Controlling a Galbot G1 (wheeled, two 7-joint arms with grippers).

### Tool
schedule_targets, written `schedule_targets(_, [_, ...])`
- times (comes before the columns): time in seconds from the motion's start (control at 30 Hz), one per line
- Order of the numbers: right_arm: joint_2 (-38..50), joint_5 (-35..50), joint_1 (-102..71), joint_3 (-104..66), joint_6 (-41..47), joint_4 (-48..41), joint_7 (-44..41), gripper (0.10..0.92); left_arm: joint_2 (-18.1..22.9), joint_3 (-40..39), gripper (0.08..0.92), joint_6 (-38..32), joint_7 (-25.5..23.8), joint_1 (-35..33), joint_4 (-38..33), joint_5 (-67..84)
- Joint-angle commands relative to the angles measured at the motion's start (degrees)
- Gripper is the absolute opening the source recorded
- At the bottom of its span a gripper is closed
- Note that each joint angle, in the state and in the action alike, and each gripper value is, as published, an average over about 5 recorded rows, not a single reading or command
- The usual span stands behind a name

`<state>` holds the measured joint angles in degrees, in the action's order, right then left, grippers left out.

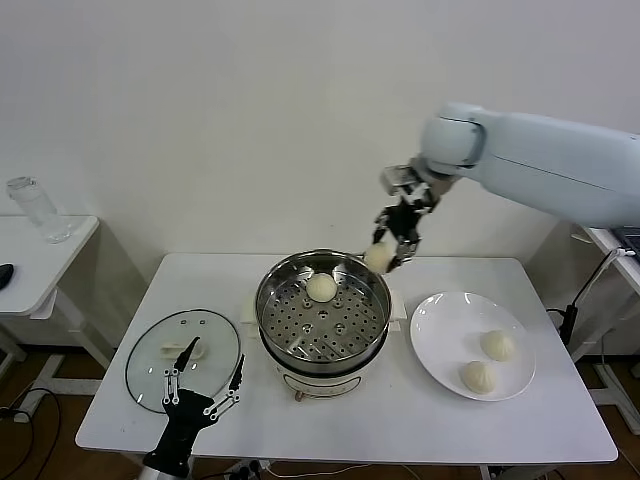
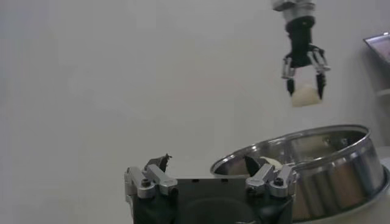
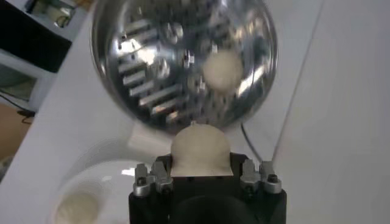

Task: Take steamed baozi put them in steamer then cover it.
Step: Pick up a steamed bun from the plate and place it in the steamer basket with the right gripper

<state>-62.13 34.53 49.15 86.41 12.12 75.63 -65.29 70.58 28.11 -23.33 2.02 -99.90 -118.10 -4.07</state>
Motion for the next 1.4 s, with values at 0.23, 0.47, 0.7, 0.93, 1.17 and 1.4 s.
schedule_targets(0.23, [-16.23,8.34,-1.85,5.38,6.36,1.14,10.75,0.644,0.48,-1.61,0.823,-0.08,0.36,1.70,0.83,0.06])
schedule_targets(0.47, [-19.88,7.29,-5.95,6.24,6.45,-3.90,12.90,0.644,0.72,-1.50,0.823,-0.25,0.67,2.12,1.08,0.32])
schedule_targets(0.7, [-21.87,6.25,-7.41,6.65,6.67,-5.23,12.91,0.645,0.50,-1.38,0.823,-0.45,0.62,2.18,1.25,0.36])
schedule_targets(0.93, [-23.21,6.10,-8.99,6.55,6.70,-6.49,13.15,0.645,0.13,-1.21,0.823,-0.70,0.68,2.04,1.16,0.46])
schedule_targets(1.17, [-23.94,5.47,-9.54,6.40,6.57,-6.91,12.50,0.652,-0.53,-1.07,0.823,-1.17,0.81,1.81,1.54,0.53])
schedule_targets(1.4, [-24.52,4.72,-10.65,6.51,6.69,-7.69,12.94,0.751,-0.51,-0.95,0.823,-1.14,0.91,1.59,1.12,0.53])
